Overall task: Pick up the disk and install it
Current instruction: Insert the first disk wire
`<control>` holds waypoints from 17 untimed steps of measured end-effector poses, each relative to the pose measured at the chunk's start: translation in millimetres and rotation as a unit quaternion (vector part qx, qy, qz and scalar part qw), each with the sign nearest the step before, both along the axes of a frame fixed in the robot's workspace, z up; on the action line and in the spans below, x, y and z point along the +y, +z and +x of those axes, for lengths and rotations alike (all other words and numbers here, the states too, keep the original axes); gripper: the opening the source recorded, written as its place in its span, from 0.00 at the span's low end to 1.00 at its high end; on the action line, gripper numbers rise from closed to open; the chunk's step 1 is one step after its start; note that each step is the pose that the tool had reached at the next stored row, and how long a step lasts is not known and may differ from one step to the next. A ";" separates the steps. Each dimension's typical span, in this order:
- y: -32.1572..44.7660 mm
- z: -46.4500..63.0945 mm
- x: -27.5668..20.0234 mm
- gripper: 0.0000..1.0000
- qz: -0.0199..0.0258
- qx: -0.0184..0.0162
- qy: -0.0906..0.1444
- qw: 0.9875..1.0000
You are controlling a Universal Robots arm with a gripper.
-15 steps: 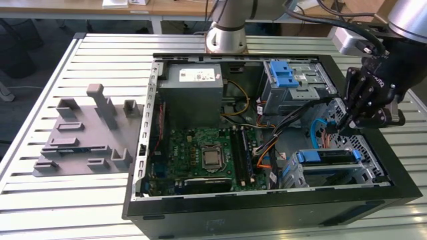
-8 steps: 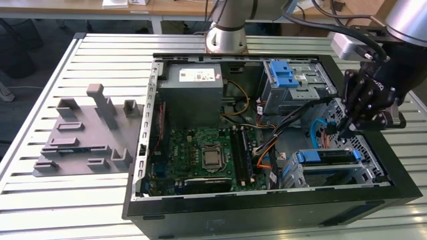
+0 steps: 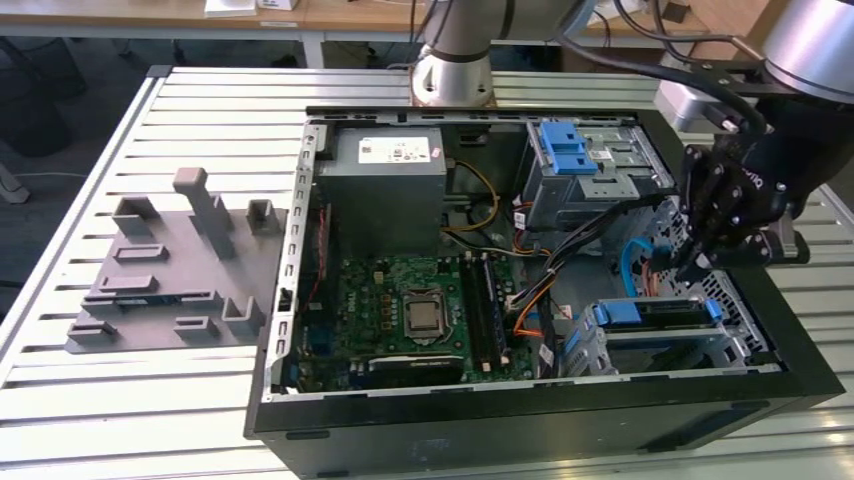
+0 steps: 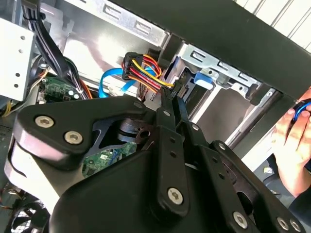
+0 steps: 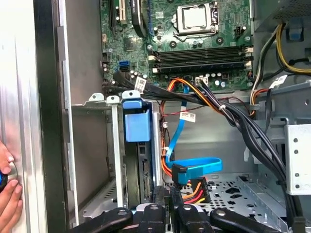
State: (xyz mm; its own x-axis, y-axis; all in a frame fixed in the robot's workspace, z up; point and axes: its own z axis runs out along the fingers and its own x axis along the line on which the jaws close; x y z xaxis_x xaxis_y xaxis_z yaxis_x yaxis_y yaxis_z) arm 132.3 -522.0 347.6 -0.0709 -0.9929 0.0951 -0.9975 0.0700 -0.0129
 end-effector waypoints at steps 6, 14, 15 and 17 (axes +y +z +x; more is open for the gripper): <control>-0.9 -2.7 -7.0 0.16 0.003 -0.004 0.003 1.000; -0.9 -2.8 -14.2 0.16 0.007 -0.004 0.003 1.000; -1.0 -2.8 -15.5 0.16 0.008 -0.004 0.004 1.000; -1.0 -3.5 -17.8 0.16 0.009 -0.004 0.005 1.000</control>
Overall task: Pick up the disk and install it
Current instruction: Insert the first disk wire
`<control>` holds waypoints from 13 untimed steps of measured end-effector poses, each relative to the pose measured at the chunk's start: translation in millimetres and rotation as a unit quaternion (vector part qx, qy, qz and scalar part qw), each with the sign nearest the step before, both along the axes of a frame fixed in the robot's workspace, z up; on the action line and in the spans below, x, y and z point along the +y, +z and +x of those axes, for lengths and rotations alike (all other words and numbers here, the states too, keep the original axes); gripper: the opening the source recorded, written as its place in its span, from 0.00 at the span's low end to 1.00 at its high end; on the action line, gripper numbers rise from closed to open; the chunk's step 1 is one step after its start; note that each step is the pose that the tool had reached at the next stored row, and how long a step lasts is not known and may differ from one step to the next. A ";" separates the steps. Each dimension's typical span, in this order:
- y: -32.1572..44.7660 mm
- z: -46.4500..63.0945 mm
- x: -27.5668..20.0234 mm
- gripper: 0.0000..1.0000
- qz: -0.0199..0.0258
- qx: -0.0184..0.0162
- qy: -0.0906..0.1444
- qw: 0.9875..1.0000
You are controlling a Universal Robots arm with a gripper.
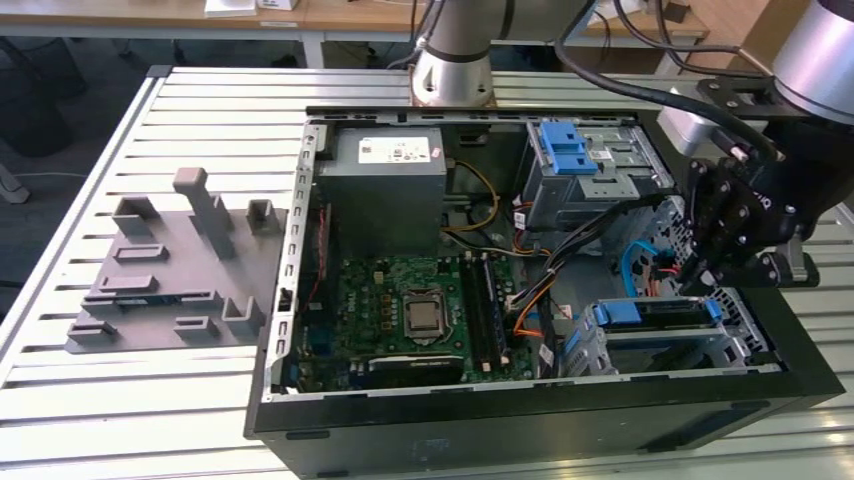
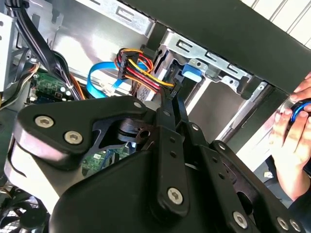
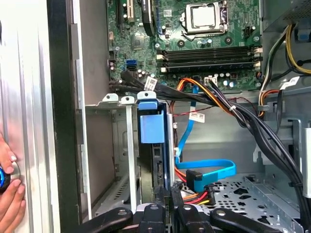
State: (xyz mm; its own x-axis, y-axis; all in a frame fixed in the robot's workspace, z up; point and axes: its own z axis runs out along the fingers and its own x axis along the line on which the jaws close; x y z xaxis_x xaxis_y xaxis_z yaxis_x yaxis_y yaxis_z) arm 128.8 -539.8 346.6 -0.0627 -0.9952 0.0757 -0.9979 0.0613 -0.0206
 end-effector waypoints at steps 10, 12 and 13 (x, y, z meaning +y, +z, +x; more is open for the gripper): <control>-1.4 -7.6 -1.7 0.16 0.004 -0.011 0.012 1.000; -1.5 -8.3 -2.1 0.16 0.004 -0.014 0.013 1.000; -1.5 -8.4 -2.1 0.16 0.004 -0.015 0.013 1.000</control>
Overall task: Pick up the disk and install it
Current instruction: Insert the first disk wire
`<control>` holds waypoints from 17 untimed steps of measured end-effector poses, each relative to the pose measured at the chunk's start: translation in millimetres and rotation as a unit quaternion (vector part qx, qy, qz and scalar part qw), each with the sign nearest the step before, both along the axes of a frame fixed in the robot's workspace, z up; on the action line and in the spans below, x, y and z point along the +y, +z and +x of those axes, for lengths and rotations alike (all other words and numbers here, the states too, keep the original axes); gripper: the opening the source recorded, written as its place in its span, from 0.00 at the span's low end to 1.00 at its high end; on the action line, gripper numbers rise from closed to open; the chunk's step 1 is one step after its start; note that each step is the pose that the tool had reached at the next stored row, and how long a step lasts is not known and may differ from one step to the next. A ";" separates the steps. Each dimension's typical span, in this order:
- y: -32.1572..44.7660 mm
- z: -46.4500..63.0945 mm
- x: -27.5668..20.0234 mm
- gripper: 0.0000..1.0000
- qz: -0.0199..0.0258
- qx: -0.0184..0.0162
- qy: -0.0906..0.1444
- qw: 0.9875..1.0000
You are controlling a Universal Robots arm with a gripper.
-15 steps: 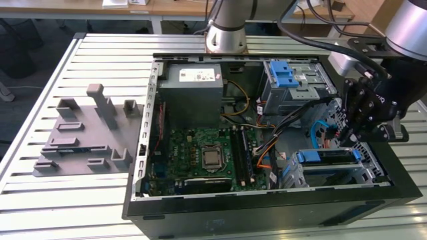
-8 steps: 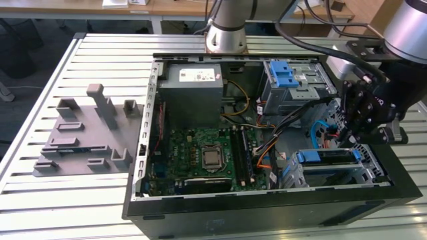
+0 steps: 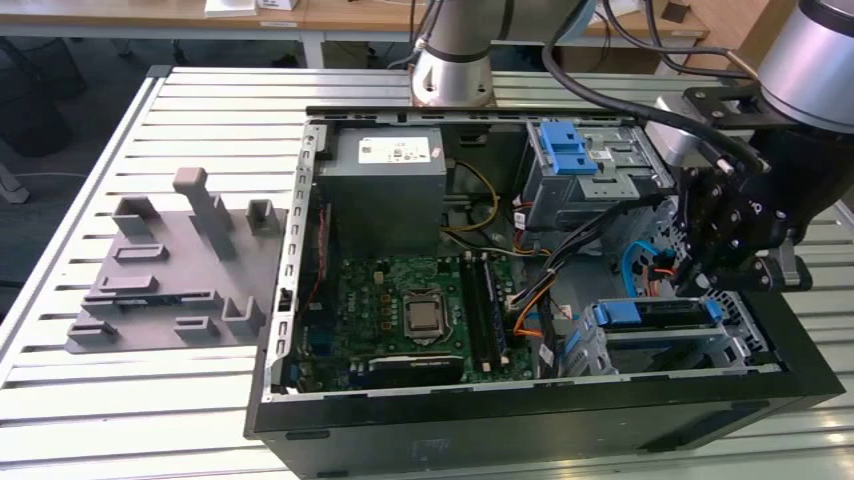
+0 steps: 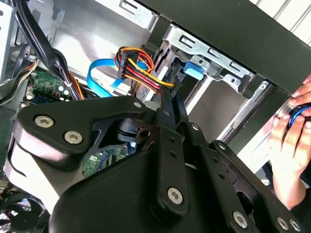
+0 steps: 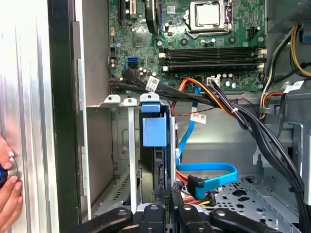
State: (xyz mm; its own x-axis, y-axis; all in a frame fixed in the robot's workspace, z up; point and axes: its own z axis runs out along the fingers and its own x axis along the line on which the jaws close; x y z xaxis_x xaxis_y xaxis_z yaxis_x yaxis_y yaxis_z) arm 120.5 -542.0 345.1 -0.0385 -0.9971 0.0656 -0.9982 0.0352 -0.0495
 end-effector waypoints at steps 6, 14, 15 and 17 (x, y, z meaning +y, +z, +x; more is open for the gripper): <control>-0.3 -0.4 -1.0 0.16 0.000 -0.002 0.001 1.000; -1.1 -2.8 -4.1 0.16 0.007 -0.005 0.004 1.000; -1.5 -2.8 -4.7 0.16 0.008 -0.005 0.004 1.000; -2.9 -2.9 -7.9 0.16 0.011 -0.005 0.005 1.000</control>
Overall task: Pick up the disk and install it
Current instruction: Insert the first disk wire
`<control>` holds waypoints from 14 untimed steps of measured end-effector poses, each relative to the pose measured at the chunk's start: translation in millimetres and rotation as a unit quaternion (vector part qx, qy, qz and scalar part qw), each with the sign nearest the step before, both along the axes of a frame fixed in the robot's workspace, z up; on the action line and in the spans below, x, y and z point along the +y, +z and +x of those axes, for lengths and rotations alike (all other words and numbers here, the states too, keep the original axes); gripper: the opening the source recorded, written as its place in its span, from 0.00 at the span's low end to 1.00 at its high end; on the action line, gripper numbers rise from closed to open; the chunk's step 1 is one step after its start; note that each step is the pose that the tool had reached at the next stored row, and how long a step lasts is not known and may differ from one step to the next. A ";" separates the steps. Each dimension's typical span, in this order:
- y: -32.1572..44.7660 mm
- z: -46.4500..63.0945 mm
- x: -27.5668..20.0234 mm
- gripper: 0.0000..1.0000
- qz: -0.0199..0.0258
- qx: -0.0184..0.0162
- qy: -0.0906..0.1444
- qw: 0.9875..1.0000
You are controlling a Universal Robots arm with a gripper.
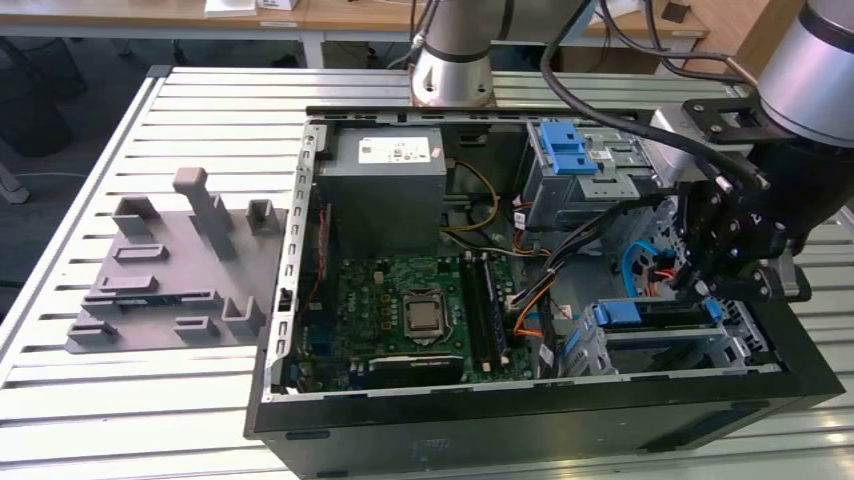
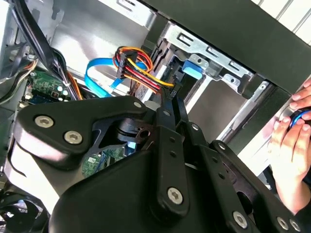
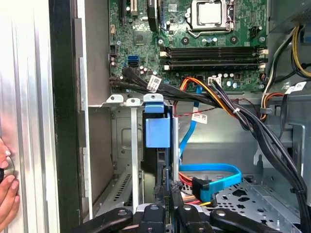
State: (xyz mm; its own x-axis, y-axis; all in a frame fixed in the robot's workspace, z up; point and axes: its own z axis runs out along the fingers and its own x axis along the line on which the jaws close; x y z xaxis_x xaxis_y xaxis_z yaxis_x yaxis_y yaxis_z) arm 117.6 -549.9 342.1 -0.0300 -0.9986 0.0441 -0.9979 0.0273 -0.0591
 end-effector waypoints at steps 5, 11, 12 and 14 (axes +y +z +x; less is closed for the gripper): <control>-2.7 0.0 -0.8 0.16 0.015 0.000 0.001 1.000; -5.8 -1.4 -4.5 0.16 0.019 0.000 0.002 1.000; -6.3 -1.7 -4.9 0.16 0.019 0.000 0.002 1.000; -7.3 -1.8 -5.0 0.16 0.020 0.000 0.003 1.000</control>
State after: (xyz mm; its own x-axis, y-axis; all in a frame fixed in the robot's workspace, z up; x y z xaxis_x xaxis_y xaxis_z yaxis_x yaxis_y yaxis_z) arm 115.8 -554.9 334.8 -0.0233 -0.9997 0.0033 -0.9980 0.0231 -0.0586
